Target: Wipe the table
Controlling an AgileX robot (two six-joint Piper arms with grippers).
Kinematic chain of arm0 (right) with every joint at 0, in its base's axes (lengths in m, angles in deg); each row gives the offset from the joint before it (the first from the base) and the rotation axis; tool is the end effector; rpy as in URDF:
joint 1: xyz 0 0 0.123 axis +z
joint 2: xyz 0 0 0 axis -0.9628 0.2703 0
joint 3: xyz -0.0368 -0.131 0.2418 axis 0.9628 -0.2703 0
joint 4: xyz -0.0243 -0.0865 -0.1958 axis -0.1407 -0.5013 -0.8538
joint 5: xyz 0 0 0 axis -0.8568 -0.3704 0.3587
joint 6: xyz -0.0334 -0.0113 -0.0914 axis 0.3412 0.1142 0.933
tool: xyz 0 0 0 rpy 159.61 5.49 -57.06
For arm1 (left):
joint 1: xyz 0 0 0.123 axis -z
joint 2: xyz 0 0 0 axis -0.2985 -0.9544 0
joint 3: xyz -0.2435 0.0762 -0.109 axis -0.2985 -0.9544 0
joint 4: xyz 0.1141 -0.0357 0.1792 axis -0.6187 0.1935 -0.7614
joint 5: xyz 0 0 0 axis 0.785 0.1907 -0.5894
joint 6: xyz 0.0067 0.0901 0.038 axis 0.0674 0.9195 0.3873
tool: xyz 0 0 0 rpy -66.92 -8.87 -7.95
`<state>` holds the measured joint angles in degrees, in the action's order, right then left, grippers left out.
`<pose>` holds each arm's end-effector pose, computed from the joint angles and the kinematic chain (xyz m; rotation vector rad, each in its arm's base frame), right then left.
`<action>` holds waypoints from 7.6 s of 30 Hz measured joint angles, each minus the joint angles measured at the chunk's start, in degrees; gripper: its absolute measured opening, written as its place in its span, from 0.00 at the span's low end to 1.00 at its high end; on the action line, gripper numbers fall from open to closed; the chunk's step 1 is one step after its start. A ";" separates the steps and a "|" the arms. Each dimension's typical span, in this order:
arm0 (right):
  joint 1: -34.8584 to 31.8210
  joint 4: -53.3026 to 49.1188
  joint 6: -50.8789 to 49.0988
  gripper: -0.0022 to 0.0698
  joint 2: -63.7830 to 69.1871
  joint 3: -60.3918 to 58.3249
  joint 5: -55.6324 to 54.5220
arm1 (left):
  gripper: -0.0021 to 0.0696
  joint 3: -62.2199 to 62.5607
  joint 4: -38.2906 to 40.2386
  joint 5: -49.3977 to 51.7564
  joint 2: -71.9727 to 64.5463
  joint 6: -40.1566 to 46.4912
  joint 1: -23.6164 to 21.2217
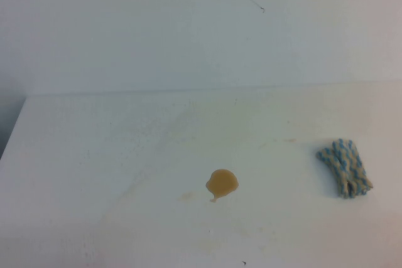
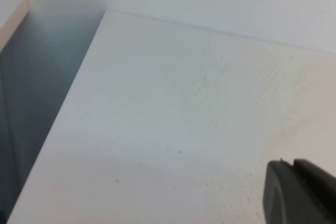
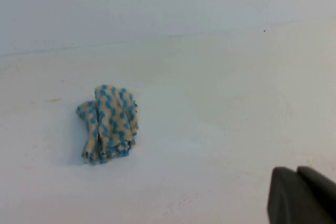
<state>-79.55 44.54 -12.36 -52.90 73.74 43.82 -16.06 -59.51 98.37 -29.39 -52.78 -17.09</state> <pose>0.0312 -0.0023 0.1830 0.1162 1.7932 -0.0302 0.0311 -0.0031 0.1712 -0.2531 1.7917 -0.2521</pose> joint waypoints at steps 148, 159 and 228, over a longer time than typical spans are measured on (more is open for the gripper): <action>18.45 -1.61 6.12 0.60 117.36 79.03 23.02 | 0.03 0.00 0.00 -0.08 0.00 0.00 0.11; 18.45 -1.74 5.59 0.27 119.24 79.74 22.46 | 0.03 0.00 0.00 -0.08 0.00 0.00 0.11; 42.09 2.88 10.55 0.09 135.06 111.91 34.78 | 0.03 0.00 0.00 -0.04 0.00 0.00 0.11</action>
<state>-37.46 47.41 -1.82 82.15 185.66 78.60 -16.06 -59.51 98.33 -29.39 -52.78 -16.98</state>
